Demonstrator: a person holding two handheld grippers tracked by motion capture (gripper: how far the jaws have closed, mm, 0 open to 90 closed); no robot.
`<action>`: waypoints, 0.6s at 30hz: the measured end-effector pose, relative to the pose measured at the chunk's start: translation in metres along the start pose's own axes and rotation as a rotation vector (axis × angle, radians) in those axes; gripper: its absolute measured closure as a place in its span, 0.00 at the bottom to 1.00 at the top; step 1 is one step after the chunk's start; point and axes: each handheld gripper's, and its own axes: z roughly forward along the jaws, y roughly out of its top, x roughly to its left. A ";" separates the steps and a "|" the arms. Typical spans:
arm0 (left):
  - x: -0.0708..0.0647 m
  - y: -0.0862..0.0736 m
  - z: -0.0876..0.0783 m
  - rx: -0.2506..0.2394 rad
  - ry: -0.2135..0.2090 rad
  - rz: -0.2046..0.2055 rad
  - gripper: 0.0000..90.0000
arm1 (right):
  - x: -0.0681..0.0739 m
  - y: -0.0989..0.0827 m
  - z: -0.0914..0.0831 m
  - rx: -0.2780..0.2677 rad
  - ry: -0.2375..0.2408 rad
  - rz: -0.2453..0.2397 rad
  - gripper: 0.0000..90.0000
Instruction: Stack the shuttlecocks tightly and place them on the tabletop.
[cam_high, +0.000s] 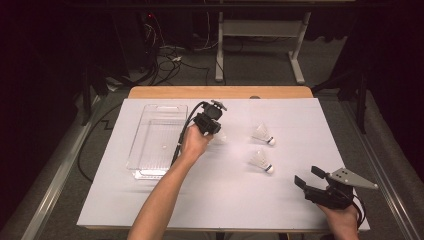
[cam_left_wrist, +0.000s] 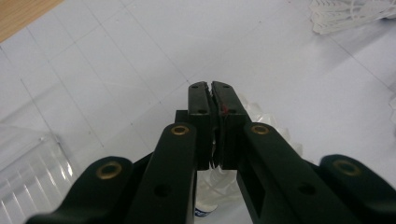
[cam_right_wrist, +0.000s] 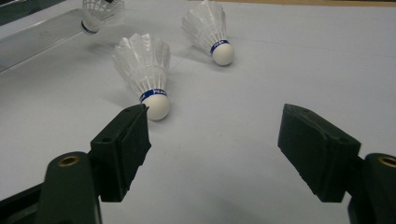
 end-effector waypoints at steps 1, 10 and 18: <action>-0.001 0.001 0.001 0.000 0.006 0.006 0.97 | 0.000 0.000 0.000 0.000 0.000 0.001 0.28; -0.003 0.006 0.012 0.010 0.018 0.009 0.95 | 0.000 0.000 0.000 0.000 0.007 -0.001 0.28; -0.007 0.006 0.022 0.029 0.007 0.004 0.95 | 0.001 0.000 0.001 0.001 0.012 -0.003 0.29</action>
